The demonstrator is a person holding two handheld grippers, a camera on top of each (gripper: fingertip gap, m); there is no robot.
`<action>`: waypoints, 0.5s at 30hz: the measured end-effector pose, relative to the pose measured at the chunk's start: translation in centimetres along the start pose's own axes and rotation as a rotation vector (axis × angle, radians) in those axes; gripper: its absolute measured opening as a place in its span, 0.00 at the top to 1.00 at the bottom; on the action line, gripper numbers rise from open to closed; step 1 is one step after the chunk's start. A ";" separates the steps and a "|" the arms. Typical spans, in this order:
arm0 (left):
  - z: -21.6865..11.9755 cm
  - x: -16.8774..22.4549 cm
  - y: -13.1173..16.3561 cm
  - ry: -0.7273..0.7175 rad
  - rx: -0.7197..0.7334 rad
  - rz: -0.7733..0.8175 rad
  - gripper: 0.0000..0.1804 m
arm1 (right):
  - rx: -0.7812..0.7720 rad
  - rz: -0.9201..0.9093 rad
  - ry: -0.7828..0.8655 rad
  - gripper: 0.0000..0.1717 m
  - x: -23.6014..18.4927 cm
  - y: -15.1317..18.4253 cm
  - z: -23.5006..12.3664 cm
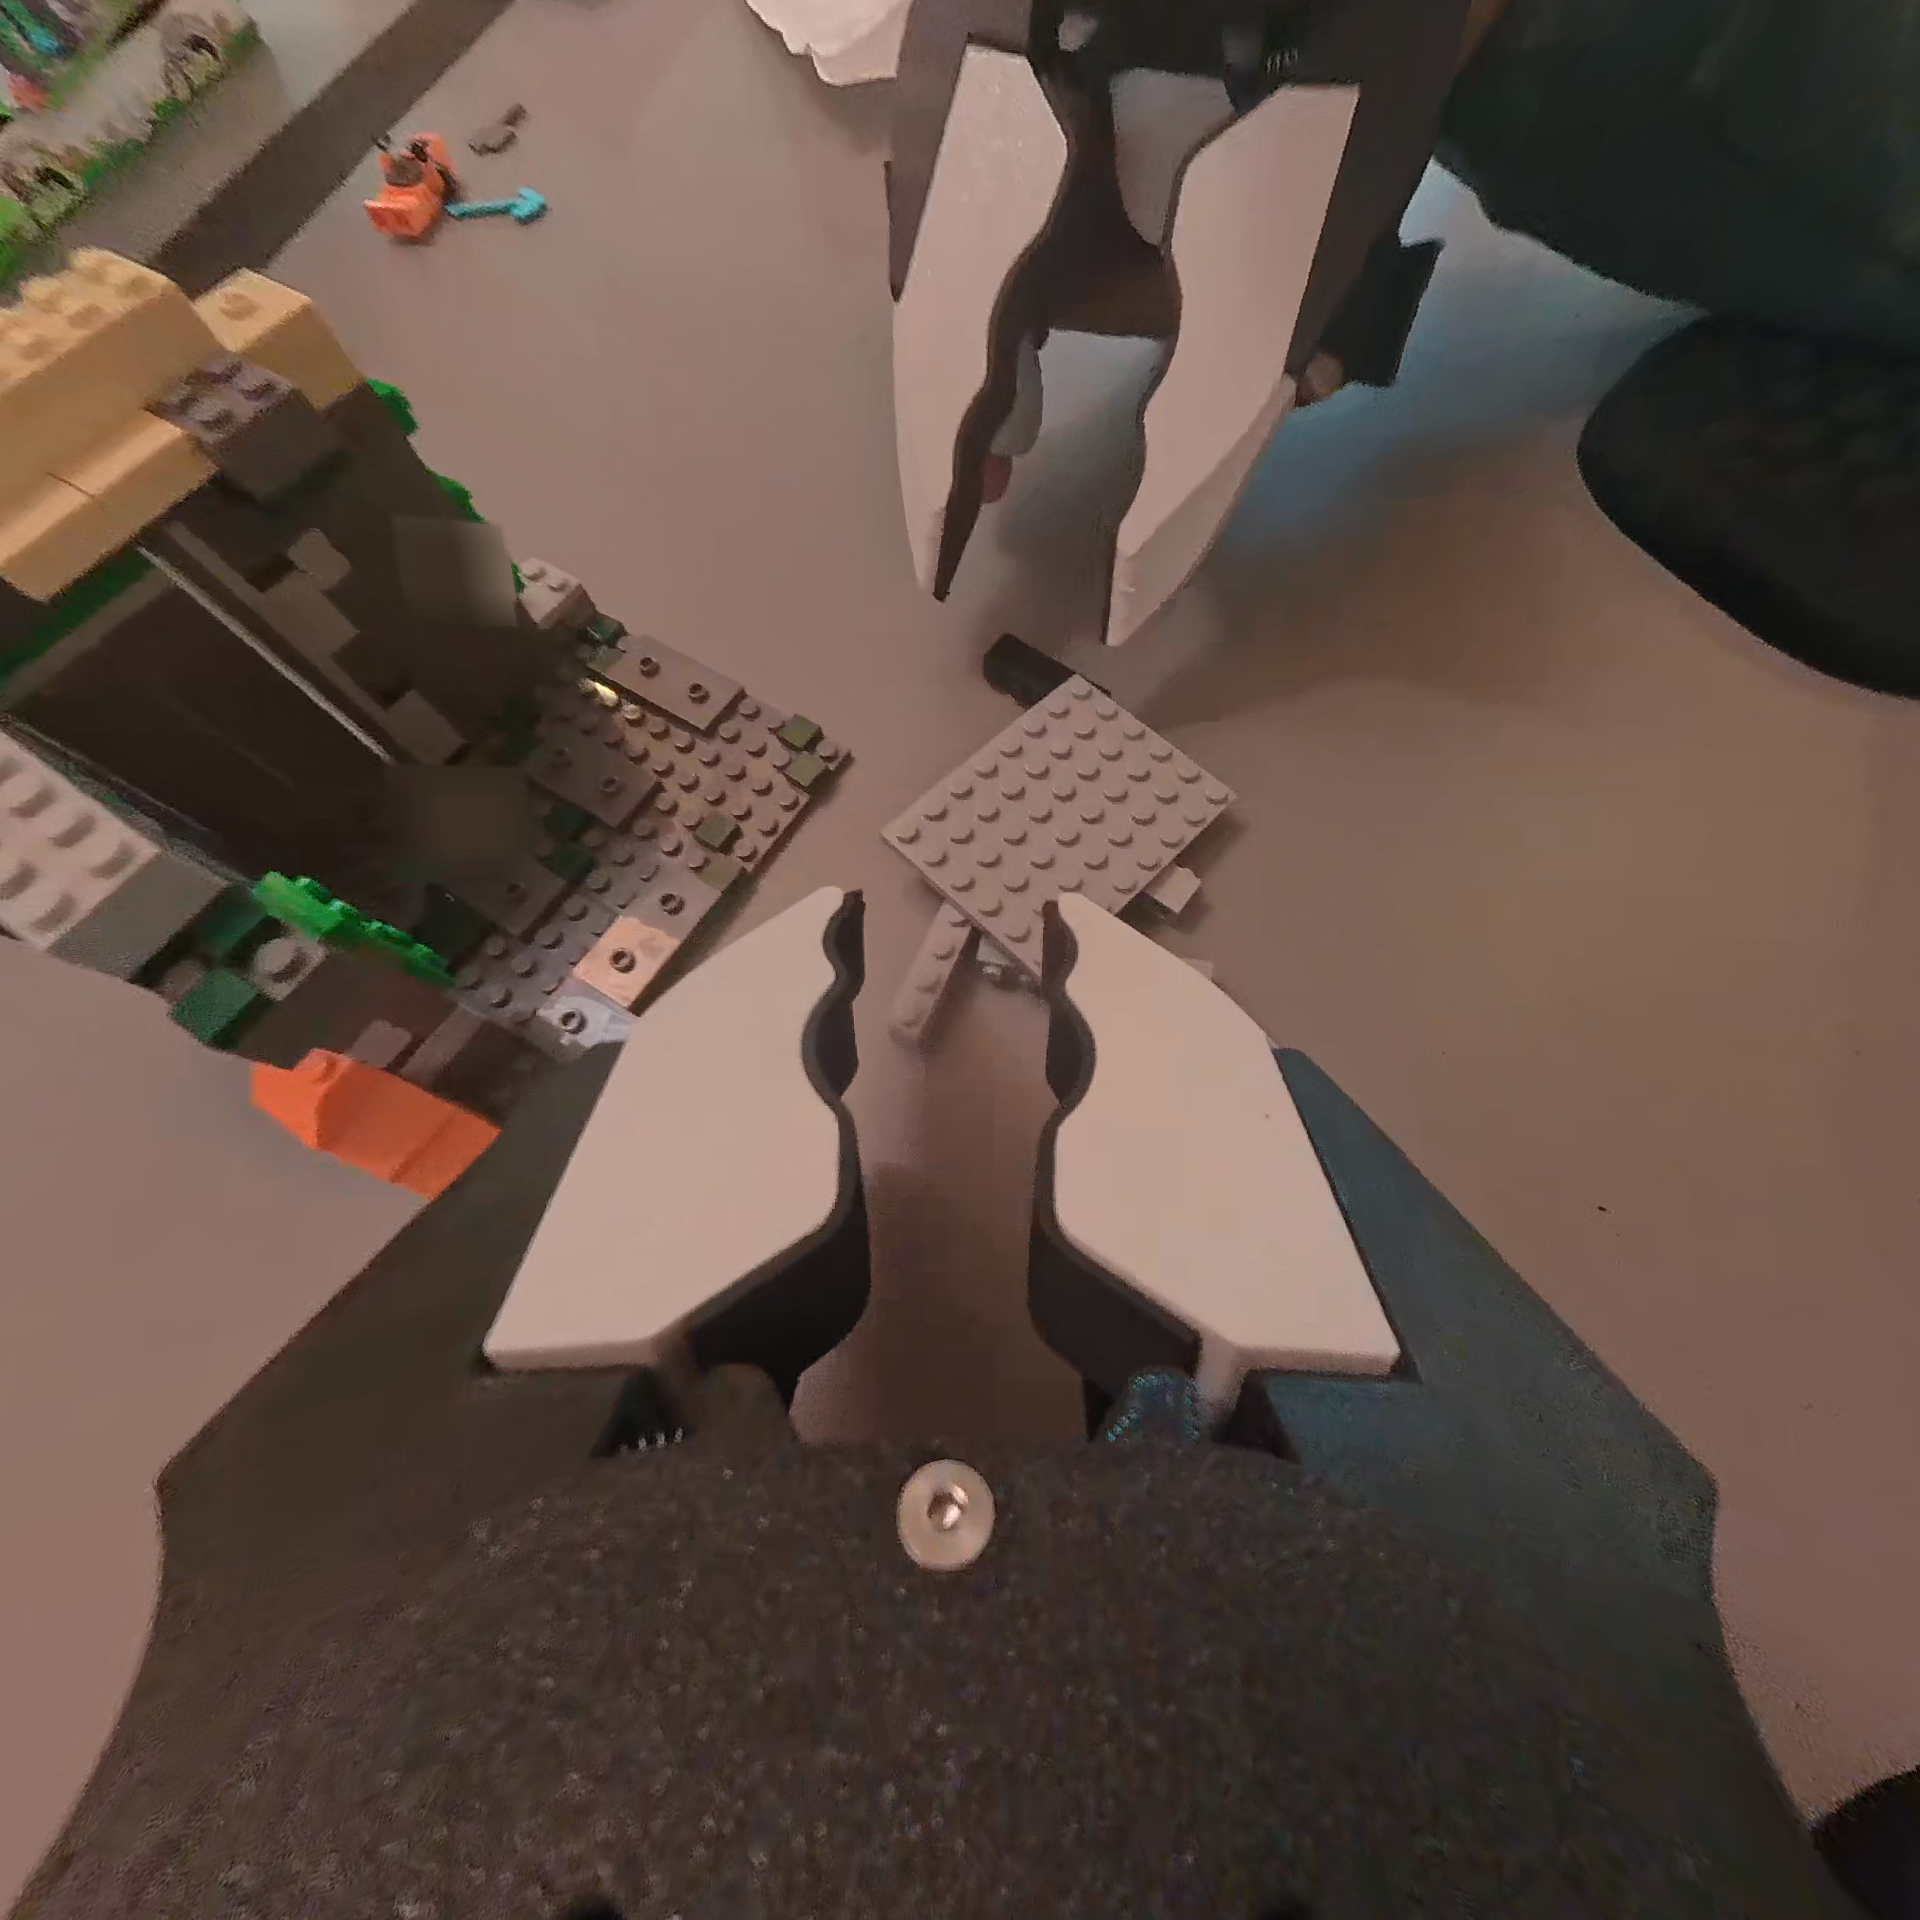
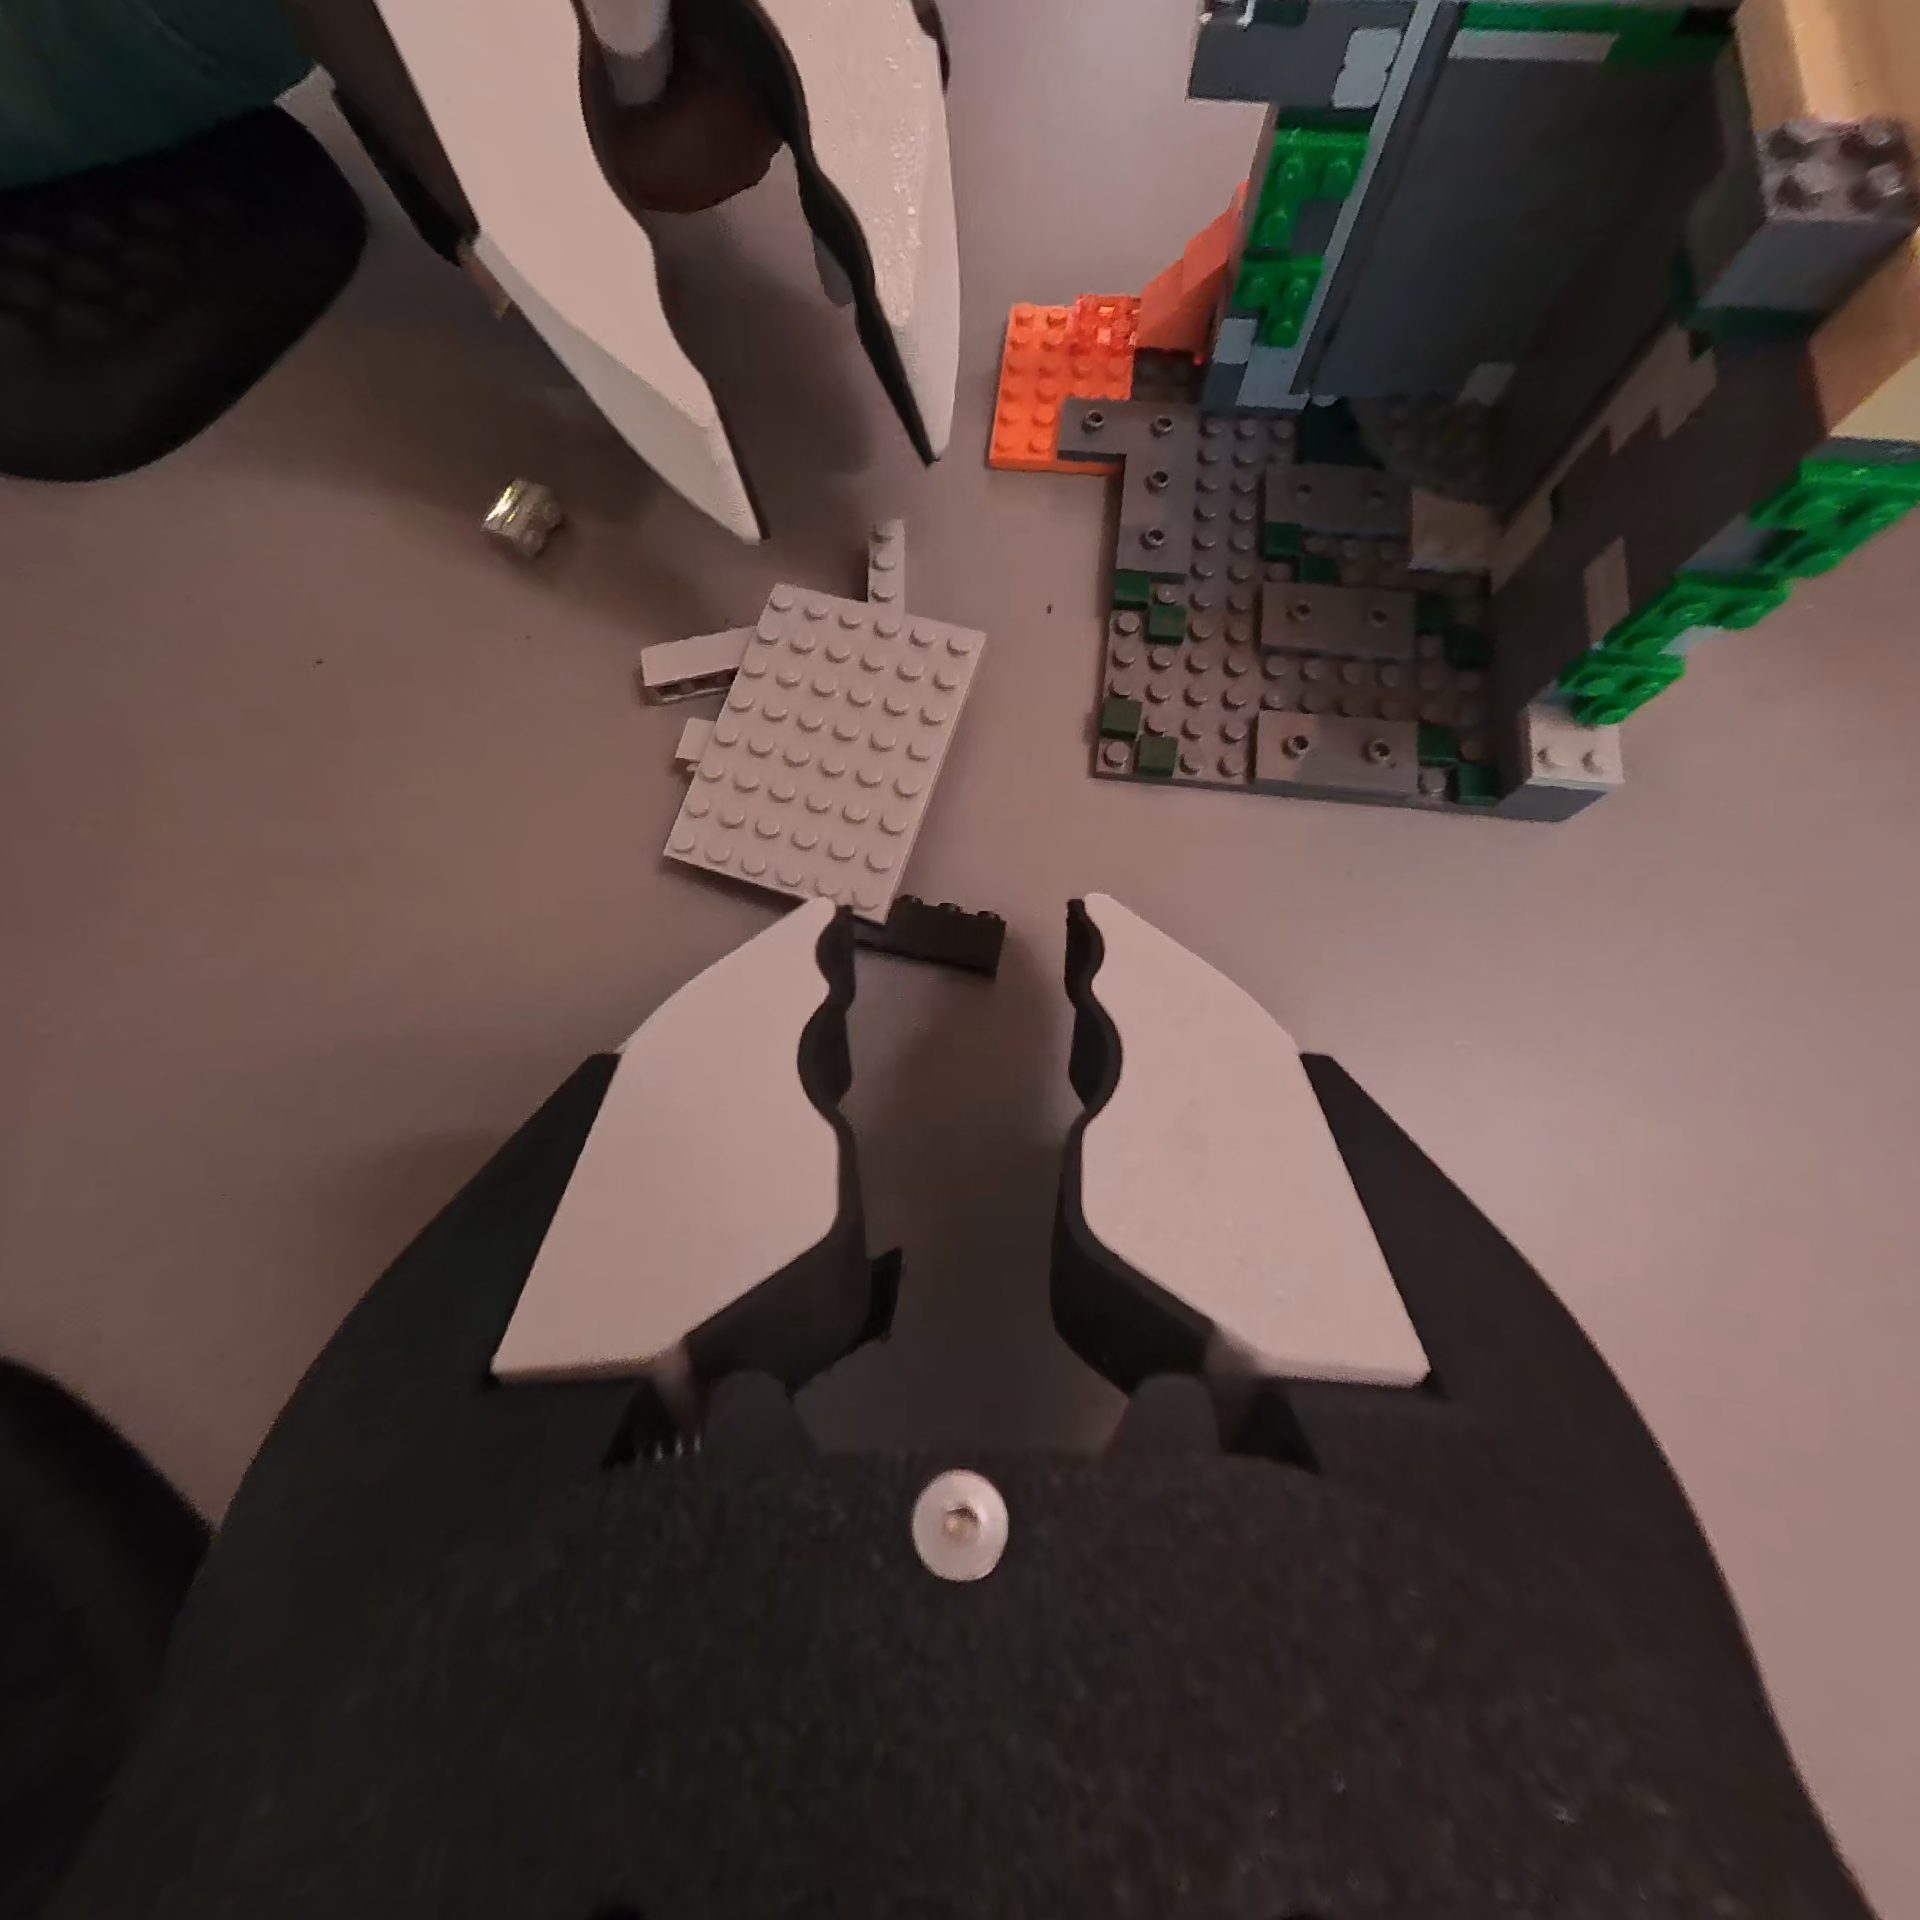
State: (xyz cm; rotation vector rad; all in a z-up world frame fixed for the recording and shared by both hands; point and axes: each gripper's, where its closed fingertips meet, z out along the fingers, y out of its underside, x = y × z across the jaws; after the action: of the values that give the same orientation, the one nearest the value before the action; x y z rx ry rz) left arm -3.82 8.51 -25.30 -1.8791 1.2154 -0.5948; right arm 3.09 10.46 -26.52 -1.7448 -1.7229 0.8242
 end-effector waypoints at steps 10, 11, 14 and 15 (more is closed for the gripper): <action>0.8 0.8 1.8 0.036 -0.094 0.034 0.77 | -0.111 -0.088 -0.037 0.60 -2.7 -0.2 2.0; 0.7 0.8 1.8 0.040 -0.095 0.036 0.77 | -0.125 -0.101 -0.026 0.59 -2.8 -0.3 2.3; -0.1 1.6 1.9 0.094 -0.115 0.042 0.75 | -0.163 -0.130 -0.002 0.57 -3.2 -0.4 3.3; -0.6 2.0 2.0 0.119 -0.128 0.046 0.74 | -0.168 -0.130 0.005 0.57 -3.3 -0.5 3.6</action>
State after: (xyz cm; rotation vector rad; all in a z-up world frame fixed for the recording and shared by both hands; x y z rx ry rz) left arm -4.43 6.08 -26.67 -1.9387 1.3989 -0.6247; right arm 0.14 7.07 -28.39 -1.7167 -1.9273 0.6345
